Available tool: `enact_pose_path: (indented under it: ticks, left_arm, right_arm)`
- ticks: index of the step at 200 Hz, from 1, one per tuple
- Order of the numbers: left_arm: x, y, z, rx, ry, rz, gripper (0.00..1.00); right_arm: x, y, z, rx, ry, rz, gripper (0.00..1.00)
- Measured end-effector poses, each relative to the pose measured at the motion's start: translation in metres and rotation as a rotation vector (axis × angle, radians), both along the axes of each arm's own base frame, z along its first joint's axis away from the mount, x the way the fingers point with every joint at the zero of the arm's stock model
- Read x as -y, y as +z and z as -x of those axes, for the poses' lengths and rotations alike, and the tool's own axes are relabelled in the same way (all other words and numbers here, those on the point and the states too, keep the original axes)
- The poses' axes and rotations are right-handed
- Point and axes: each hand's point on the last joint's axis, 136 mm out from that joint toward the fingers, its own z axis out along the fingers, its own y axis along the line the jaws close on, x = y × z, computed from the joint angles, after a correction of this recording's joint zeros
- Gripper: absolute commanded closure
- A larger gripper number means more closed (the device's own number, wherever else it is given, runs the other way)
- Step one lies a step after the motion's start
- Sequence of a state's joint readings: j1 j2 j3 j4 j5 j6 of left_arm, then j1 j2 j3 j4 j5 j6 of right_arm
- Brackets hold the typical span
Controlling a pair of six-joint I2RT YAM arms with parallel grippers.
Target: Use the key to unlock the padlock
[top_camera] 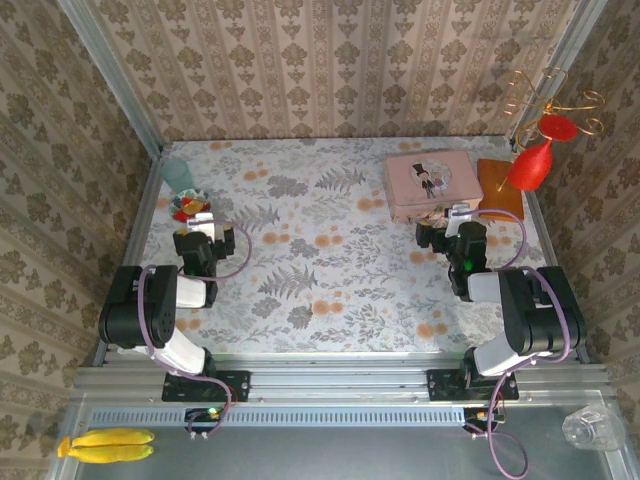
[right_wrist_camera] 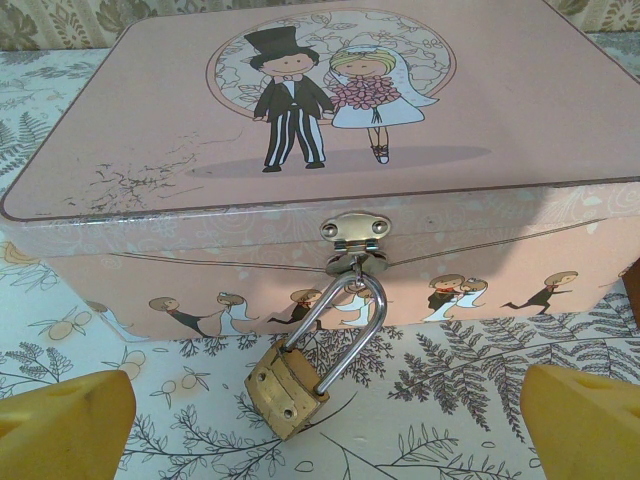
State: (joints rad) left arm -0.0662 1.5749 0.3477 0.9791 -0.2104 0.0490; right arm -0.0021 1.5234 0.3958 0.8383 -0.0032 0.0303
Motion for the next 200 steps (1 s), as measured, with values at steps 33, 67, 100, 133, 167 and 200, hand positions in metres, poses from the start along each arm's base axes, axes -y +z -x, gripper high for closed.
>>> enact_pose_path:
  ticks: [33,67,100,133,167,200]
  left_arm:
    - [0.008,0.007,0.000,0.033,-0.002,-0.033,0.00]
    - [0.018,0.009,0.017,0.084,-0.031,-0.068,0.00]
    - [0.022,0.028,0.026,0.109,0.015,-0.142,0.00]
    - [0.049,0.131,0.025,0.286,-0.021,-0.122,0.00]
    - [0.052,0.205,0.048,0.378,-0.024,0.009,0.00]
    - [0.044,0.196,0.073,0.291,-0.004,0.157,0.00]
  right_arm:
    - [0.000,0.000,0.000,0.000,0.000,0.000,0.00]
    - [0.000,0.000,0.000,0.000,0.002,0.000,0.00]
    - [-0.007,0.000,0.000,-0.001,0.028,0.012,0.00]
    - [-0.016,0.012,0.001,0.027,0.055,0.031,0.00]
    - [-0.035,0.057,0.016,0.099,0.097,0.061,0.00]
    - [-0.048,0.131,0.038,0.200,0.104,-0.003,0.00]
